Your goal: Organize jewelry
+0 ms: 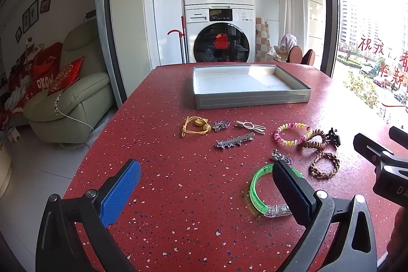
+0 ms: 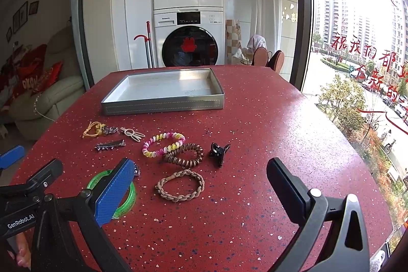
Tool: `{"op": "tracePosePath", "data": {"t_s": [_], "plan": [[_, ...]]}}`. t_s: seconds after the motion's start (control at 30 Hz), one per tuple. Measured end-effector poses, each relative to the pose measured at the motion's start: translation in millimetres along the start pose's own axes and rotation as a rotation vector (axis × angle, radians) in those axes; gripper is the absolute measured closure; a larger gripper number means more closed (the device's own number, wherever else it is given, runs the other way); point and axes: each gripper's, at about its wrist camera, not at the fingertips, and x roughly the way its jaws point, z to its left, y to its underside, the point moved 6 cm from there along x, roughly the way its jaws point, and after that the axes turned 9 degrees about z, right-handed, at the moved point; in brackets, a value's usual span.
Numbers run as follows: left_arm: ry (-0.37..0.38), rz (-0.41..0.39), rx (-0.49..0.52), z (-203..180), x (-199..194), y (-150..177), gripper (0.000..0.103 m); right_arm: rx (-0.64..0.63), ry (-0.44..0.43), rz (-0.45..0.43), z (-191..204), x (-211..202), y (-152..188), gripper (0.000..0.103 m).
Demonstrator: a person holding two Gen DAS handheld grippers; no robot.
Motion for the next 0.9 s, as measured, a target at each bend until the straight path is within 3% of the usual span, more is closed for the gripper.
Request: {"op": "tracePosePath", "data": {"t_s": [0.9], "plan": [[0.003, 0.048, -0.017, 3, 12, 1, 0.0, 0.014, -0.01, 0.021, -2, 2, 0, 0.0]]}}
